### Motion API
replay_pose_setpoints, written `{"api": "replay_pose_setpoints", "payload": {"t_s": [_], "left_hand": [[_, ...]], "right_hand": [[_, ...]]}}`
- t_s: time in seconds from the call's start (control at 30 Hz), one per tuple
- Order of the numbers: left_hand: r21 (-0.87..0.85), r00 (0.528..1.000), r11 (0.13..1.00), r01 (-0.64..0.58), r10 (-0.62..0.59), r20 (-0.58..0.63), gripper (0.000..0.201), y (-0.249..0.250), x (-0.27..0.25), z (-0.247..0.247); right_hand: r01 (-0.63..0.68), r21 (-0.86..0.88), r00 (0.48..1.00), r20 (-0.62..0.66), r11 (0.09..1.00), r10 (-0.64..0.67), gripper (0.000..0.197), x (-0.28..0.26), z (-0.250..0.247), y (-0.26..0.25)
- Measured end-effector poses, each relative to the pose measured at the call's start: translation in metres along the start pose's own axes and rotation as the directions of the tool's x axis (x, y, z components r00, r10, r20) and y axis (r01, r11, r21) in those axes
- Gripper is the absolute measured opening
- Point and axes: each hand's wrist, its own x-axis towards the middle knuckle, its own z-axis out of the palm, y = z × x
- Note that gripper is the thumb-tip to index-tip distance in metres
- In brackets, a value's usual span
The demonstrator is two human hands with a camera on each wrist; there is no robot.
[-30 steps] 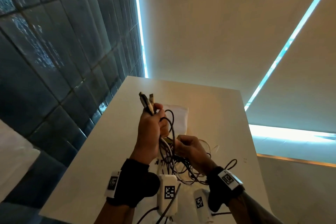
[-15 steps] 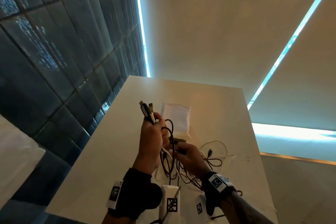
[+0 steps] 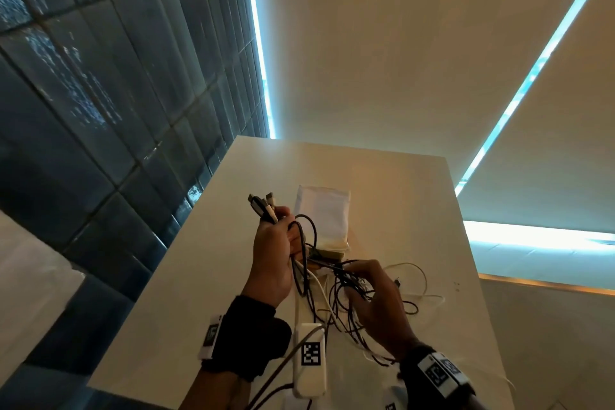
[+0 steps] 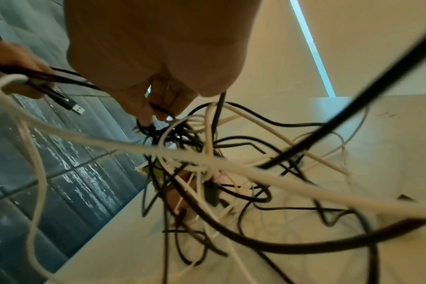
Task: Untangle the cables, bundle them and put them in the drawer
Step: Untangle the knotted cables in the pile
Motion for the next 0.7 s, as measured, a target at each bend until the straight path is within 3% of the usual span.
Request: {"api": "replay_pose_setpoints", "payload": {"t_s": [0.2, 0.33, 0.43, 0.53, 0.6, 0.7], "left_hand": [[0.012, 0.999, 1.000, 0.028, -0.028, 0.022, 0.022, -0.008, 0.005, 0.005], [0.117, 0.998, 0.992, 0.052, -0.056, 0.029, 0.021, -0.011, 0.004, 0.001], [0.253, 0.998, 0.965, 0.062, -0.068, 0.015, 0.022, -0.009, 0.000, -0.005], [0.381, 0.996, 0.920, 0.086, -0.092, -0.001, 0.021, -0.012, 0.001, -0.016], [0.525, 0.996, 0.847, 0.082, -0.087, -0.016, 0.019, -0.019, 0.004, -0.024], [0.801, 0.997, 0.597, 0.048, -0.076, -0.003, 0.011, -0.028, -0.002, -0.026]], "right_hand": [[-0.135, -0.181, 0.980, 0.124, 0.974, 0.159, 0.014, -0.004, 0.005, 0.030], [-0.243, -0.289, 0.903, 0.281, 0.926, 0.325, 0.017, 0.005, 0.015, 0.034], [-0.336, -0.260, 0.856, 0.316, 0.905, 0.409, 0.027, 0.013, 0.014, 0.035], [-0.405, -0.093, 0.867, 0.274, 0.909, 0.415, 0.021, 0.023, 0.005, 0.024], [-0.354, -0.002, 0.915, 0.204, 0.935, 0.347, 0.026, 0.030, -0.003, 0.011], [-0.243, 0.077, 0.964, 0.131, 0.967, 0.232, 0.019, 0.038, -0.008, -0.009]]}}
